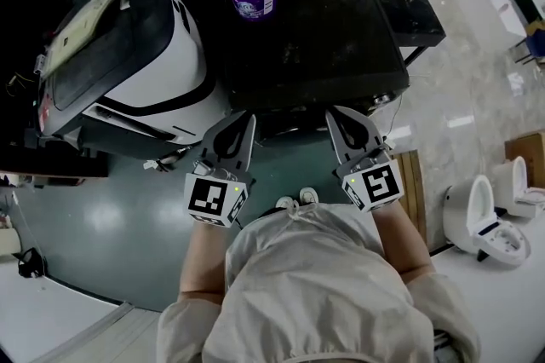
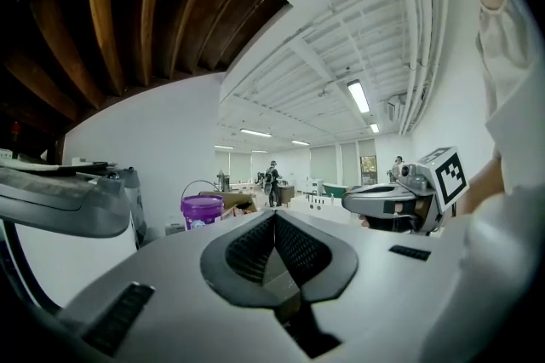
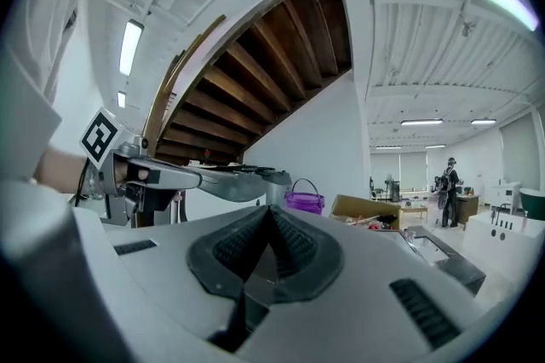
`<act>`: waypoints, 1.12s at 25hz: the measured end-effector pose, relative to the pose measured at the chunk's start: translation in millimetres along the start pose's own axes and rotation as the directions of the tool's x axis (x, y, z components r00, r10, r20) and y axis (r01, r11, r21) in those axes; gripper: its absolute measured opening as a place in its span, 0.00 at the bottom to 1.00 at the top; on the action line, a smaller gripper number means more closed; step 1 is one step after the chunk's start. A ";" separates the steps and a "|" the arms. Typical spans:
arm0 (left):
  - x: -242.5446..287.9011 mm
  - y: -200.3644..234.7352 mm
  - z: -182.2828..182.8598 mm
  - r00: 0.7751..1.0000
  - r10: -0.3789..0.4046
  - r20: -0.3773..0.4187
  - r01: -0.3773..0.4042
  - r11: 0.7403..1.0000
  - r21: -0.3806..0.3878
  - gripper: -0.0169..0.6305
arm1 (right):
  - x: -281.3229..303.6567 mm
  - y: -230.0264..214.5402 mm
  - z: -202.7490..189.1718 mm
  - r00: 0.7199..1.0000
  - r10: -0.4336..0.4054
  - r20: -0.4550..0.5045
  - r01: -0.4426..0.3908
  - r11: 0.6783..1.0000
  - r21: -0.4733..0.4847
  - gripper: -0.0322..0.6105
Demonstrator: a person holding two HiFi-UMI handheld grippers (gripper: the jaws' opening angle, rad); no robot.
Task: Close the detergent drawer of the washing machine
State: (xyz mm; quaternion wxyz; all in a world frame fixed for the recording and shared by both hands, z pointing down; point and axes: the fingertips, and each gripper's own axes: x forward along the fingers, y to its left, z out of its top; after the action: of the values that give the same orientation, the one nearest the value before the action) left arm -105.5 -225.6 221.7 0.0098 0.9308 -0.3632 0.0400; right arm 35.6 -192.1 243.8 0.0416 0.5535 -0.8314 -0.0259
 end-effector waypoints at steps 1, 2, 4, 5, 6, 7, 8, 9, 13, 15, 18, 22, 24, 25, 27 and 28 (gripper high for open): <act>-1.9 -0.9 4.5 1.000 0.004 0.005 -0.004 1.000 0.006 0.05 | -1.6 -0.6 2.8 1.000 0.005 -0.001 -0.005 1.000 -0.002 0.05; -3.3 -2.6 8.6 1.000 0.006 0.010 -0.006 1.000 0.011 0.05 | -3.4 -1.4 4.8 1.000 0.009 -0.002 -0.009 1.000 -0.004 0.05; -5.1 -6.6 13.4 1.000 0.002 0.019 -0.002 1.000 0.019 0.05 | -6.9 -2.6 6.1 1.000 0.015 -0.005 -0.015 1.000 -0.004 0.05; -5.8 -7.8 15.2 1.000 0.002 0.023 -0.002 1.000 0.020 0.05 | -8.1 -3.0 6.0 1.000 0.016 -0.006 -0.016 1.000 -0.003 0.05; -6.1 -8.0 17.3 1.000 0.006 0.025 -0.006 1.000 0.019 0.05 | -8.9 -3.4 6.0 1.000 0.015 -0.003 -0.015 1.000 -0.003 0.05; -6.2 -7.7 18.8 1.000 0.012 0.025 -0.012 1.000 0.017 0.05 | -9.7 -3.9 6.5 1.000 0.012 0.003 -0.012 1.000 -0.002 0.05; -6.2 -7.3 19.5 1.000 0.017 0.024 -0.017 1.000 0.016 0.05 | -10.6 -4.4 7.4 1.000 0.010 0.011 -0.010 1.000 -0.002 0.05; -6.2 -7.3 19.6 1.000 0.020 0.024 -0.020 1.000 0.015 0.05 | -11.4 -4.7 8.5 1.000 0.012 0.016 -0.012 1.000 -0.005 0.05; -5.2 -11.4 20.1 1.000 0.012 0.024 -0.013 1.000 0.027 0.05 | -14.0 -6.7 8.6 1.000 0.027 0.008 -0.027 1.000 -0.010 0.05; -4.3 -12.9 18.6 1.000 0.010 0.016 -0.010 0.999 0.040 0.05 | -15.7 -7.6 7.9 0.999 0.038 0.005 -0.038 0.999 0.002 0.05; -2.3 -13.3 17.1 1.000 0.012 0.010 -0.012 0.999 0.033 0.05 | -17.5 -11.6 5.1 1.000 0.031 -0.001 -0.031 0.999 0.014 0.05; 0.3 -12.4 17.0 1.000 0.008 0.019 -0.009 1.000 0.018 0.05 | -15.8 -16.1 1.6 1.000 0.020 -0.014 -0.020 0.999 0.034 0.05; 1.7 -13.2 15.7 1.000 0.007 0.011 -0.007 1.000 0.010 0.05 | -15.1 -14.5 1.4 0.999 0.046 -0.017 -0.046 0.998 0.032 0.05; 2.7 -14.2 14.7 1.000 0.004 0.006 -0.004 1.000 0.010 0.05 | -15.2 -14.1 1.8 0.998 0.057 -0.016 -0.056 0.998 0.030 0.05; 5.2 -16.5 13.1 1.000 -0.004 0.000 0.004 1.000 0.014 0.05 | -15.1 -15.2 3.6 0.998 0.065 -0.013 -0.065 0.998 0.022 0.05; 6.4 -17.3 12.8 1.000 -0.008 -0.001 0.008 1.000 0.016 0.05 | -14.6 -15.9 4.4 0.998 0.066 -0.011 -0.066 0.998 0.017 0.05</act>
State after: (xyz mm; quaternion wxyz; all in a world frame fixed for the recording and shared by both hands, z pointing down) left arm -88.3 -217.7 209.6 0.0030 0.9323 -0.3591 0.0434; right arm 55.4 -184.7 237.5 0.0428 0.5262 -0.8491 -0.0141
